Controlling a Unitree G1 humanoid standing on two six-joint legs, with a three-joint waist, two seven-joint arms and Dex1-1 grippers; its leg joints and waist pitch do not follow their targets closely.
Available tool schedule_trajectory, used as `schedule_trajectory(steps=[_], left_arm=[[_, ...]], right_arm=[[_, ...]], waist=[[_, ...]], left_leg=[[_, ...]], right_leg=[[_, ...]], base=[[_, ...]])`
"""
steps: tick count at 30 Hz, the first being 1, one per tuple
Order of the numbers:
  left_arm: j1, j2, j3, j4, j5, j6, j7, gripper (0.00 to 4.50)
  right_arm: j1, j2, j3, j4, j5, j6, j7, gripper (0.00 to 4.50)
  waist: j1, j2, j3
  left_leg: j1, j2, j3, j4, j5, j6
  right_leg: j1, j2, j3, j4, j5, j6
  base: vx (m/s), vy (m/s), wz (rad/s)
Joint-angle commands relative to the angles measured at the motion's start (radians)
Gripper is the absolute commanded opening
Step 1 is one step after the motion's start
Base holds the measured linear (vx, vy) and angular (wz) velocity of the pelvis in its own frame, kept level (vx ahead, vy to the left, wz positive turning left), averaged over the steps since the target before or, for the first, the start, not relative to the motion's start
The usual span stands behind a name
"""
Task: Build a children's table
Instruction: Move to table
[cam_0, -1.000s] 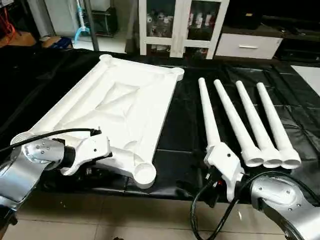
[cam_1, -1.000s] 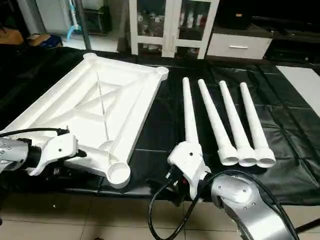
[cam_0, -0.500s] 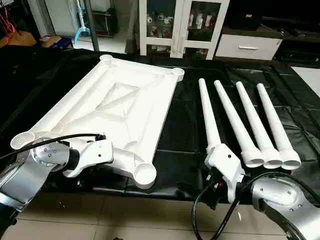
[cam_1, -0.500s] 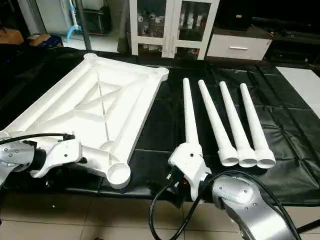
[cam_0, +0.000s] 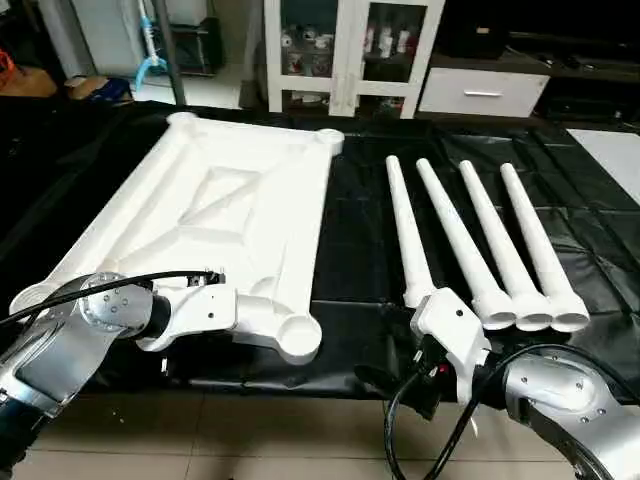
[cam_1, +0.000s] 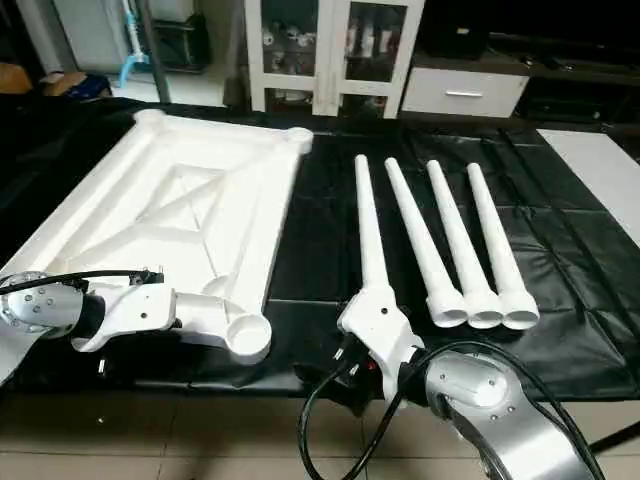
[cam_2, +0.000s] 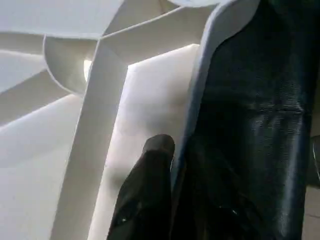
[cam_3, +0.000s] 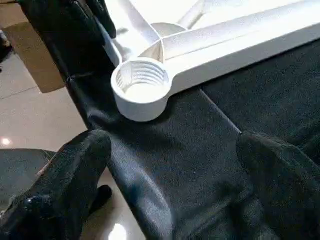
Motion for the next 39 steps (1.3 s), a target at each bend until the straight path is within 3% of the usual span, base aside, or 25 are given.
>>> schedule_trajectory(steps=[1,4,6,11,15,18,23,25,26,29,36,39], left_arm=[[-0.005,-0.010,-0.002,0.055,0.049,0.057,0.066,0.36],[-0.027,-0.053,0.034,0.066,0.031,0.154,0.117,0.26],[-0.040,-0.069,0.047,0.069,0.021,0.180,0.130,0.24],[-0.049,-0.084,0.049,0.080,0.033,0.164,0.140,0.11],[-0.042,-0.100,0.044,0.078,0.051,0.173,0.160,0.04],[-0.047,-0.108,0.041,0.089,0.059,0.168,0.184,0.02],[-0.061,-0.129,0.043,0.118,0.061,0.079,0.225,0.01],[-0.078,-0.137,0.030,0.160,0.095,-0.035,0.276,0.01],[-0.079,-0.137,0.029,0.164,0.097,-0.040,0.279,0.01],[-0.100,-0.145,0.019,0.214,0.107,-0.127,0.297,0.01],[-0.161,-0.170,-0.028,0.363,0.136,-0.312,0.308,0.01],[-0.186,-0.178,-0.037,0.437,0.151,-0.392,0.312,0.01]], right_arm=[[-0.001,-0.011,0.009,-0.017,-0.008,-0.007,-0.012,4.50],[-0.009,-0.002,0.009,-0.007,-0.022,-0.015,-0.029,4.50],[-0.014,-0.001,0.011,0.001,-0.029,-0.020,-0.034,4.50],[-0.020,-0.003,0.015,0.007,-0.033,-0.025,-0.037,4.50],[-0.033,0.005,0.010,0.026,-0.052,-0.038,-0.074,4.50],[-0.051,0.026,-0.003,0.047,-0.065,-0.038,-0.108,4.50],[-0.067,0.045,-0.010,0.068,-0.087,-0.047,-0.140,4.50],[-0.078,0.057,-0.014,0.086,-0.101,-0.047,-0.164,4.50],[-0.080,0.058,-0.015,0.088,-0.101,-0.047,-0.167,4.50],[-0.092,0.072,-0.021,0.101,-0.104,-0.050,-0.189,4.50],[-0.095,0.082,-0.007,0.101,-0.112,-0.050,-0.200,4.50],[-0.095,0.083,-0.004,0.101,-0.112,-0.052,-0.204,4.50]], waist=[[0.004,0.013,-0.041],[0.004,0.013,-0.041],[0.000,0.011,-0.040],[-0.013,0.008,-0.042],[-0.010,0.012,-0.044],[-0.009,0.011,-0.041],[-0.008,0.009,-0.040],[-0.007,0.010,-0.041],[-0.006,0.011,-0.042],[-0.004,0.008,-0.042],[0.014,0.011,-0.052],[0.020,0.010,-0.048]], left_leg=[[0.016,0.045,-0.022,-0.081,-0.255,-0.043],[0.018,0.045,-0.022,-0.081,-0.262,-0.047],[0.011,0.043,-0.025,-0.083,-0.261,-0.049],[0.011,0.040,-0.026,-0.080,-0.259,-0.037],[0.016,0.044,-0.022,-0.077,-0.235,-0.028],[0.016,0.043,-0.021,-0.079,-0.247,-0.032],[0.018,0.043,-0.022,-0.081,-0.276,-0.036],[0.018,0.043,-0.022,-0.081,-0.276,-0.037],[0.018,0.043,-0.022,-0.081,-0.276,-0.039],[0.016,0.043,-0.022,-0.082,-0.268,-0.040],[0.017,0.044,-0.017,-0.074,-0.179,-0.033],[0.016,0.044,-0.018,-0.077,-0.202,-0.040]], right_leg=[[0.018,-0.066,0.039,-0.086,-0.108,-0.185],[0.017,-0.066,0.039,-0.086,-0.124,-0.189],[0.022,-0.066,0.038,-0.087,-0.141,-0.186],[0.022,-0.064,0.039,-0.091,-0.146,-0.180],[0.017,-0.063,0.039,-0.089,-0.092,-0.200],[0.017,-0.062,0.039,-0.090,-0.104,-0.201],[0.013,-0.063,0.041,-0.095,-0.160,-0.185],[0.014,-0.063,0.041,-0.095,-0.156,-0.177],[0.012,-0.063,0.041,-0.095,-0.154,-0.177],[0.013,-0.062,0.041,-0.093,-0.131,-0.173],[0.017,-0.062,0.040,-0.078,0.032,-0.182],[0.018,-0.064,0.040,-0.081,-0.002,-0.177]], base=[[0.000,0.000,0.00],[0.000,0.000,0.00],[0.000,0.000,0.00],[0.000,0.000,0.00],[0.000,0.000,0.00],[0.000,0.000,0.00],[0.000,0.000,0.00],[0.000,0.000,0.00],[0.000,0.000,0.00],[0.000,0.000,0.00],[0.000,0.000,0.00],[0.000,0.000,0.00]])
